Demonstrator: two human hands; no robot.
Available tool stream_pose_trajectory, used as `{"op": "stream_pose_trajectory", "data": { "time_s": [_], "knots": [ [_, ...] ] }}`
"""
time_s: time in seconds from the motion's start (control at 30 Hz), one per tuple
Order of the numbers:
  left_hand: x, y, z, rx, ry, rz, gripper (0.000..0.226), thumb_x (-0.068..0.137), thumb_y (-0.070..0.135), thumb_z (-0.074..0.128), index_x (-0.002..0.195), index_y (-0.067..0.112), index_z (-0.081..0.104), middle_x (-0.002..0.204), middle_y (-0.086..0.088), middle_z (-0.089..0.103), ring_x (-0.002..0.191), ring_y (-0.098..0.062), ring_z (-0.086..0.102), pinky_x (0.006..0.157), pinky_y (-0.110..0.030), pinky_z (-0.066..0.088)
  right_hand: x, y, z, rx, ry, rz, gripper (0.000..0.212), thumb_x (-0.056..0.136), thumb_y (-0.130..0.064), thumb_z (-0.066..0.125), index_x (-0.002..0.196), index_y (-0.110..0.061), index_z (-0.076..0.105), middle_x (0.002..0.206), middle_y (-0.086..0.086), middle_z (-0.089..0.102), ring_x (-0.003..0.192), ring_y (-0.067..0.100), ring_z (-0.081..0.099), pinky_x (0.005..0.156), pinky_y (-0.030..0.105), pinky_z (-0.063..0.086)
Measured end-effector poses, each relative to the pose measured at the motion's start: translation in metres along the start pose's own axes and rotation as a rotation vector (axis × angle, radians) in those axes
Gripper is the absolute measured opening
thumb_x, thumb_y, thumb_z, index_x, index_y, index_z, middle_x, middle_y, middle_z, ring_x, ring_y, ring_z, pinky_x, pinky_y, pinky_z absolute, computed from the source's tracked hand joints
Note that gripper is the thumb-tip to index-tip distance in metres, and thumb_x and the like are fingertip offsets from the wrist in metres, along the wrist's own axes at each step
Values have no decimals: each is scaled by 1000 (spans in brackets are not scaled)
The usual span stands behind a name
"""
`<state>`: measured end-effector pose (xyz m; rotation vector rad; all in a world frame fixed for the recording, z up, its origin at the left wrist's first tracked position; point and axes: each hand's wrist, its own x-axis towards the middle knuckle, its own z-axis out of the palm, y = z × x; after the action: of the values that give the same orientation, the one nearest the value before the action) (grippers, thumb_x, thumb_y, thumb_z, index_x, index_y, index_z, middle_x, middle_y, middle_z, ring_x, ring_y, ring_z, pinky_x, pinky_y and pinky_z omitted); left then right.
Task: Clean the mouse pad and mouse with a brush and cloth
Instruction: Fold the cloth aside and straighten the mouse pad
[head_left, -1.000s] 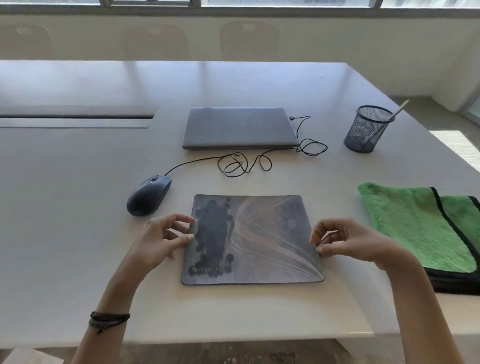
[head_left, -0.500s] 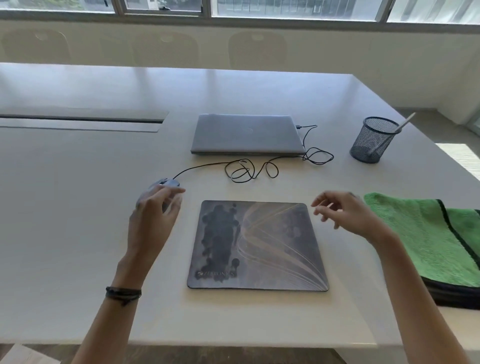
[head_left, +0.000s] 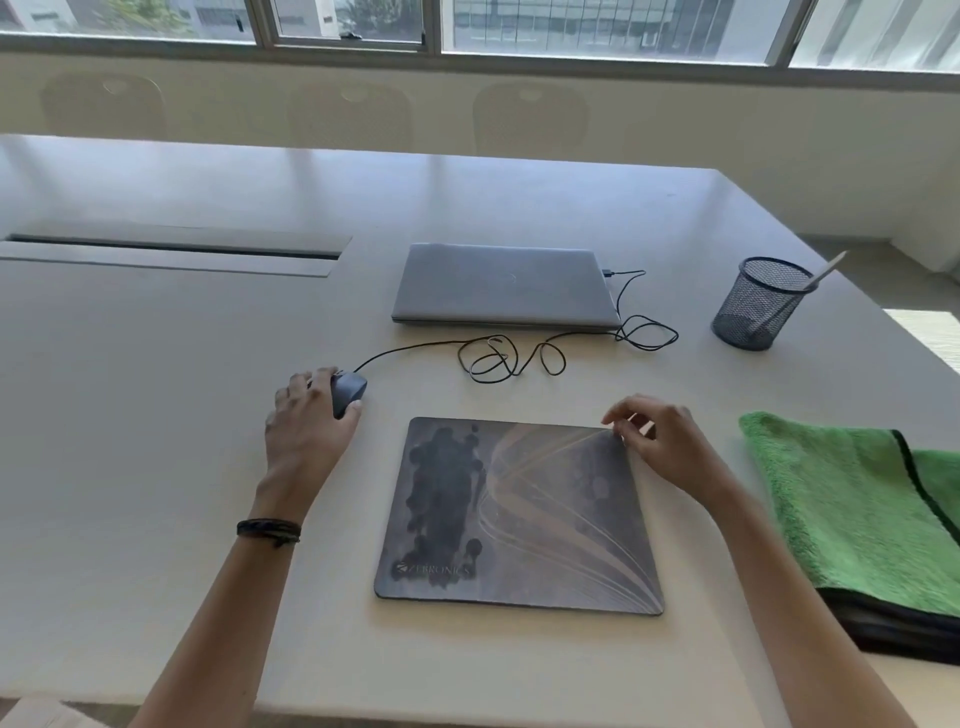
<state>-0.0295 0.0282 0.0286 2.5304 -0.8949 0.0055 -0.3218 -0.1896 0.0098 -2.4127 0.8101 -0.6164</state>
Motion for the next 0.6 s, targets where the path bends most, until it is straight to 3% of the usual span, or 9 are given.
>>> {"op": "stream_pose_trajectory", "data": {
  "time_s": [0.27, 0.6],
  "knots": [
    [0, -2, 2, -94, 58, 15, 69, 83, 28, 63, 142, 16, 31, 116, -23, 56, 109, -41, 48, 87, -49, 43, -1, 4, 4, 23, 38, -14, 21, 82, 6, 59, 84, -12, 69, 81, -2, 63, 67, 6, 57, 64, 7, 40],
    [-22, 23, 3, -156, 89, 119, 68, 84, 30, 63, 142, 17, 30, 114, -20, 61, 102, -41, 52, 83, -45, 45, 1, 4, 5, 34, 49, -20, 20, 83, 6, 59, 84, -11, 69, 81, 0, 63, 65, 8, 56, 64, 6, 40]
  ]
}}
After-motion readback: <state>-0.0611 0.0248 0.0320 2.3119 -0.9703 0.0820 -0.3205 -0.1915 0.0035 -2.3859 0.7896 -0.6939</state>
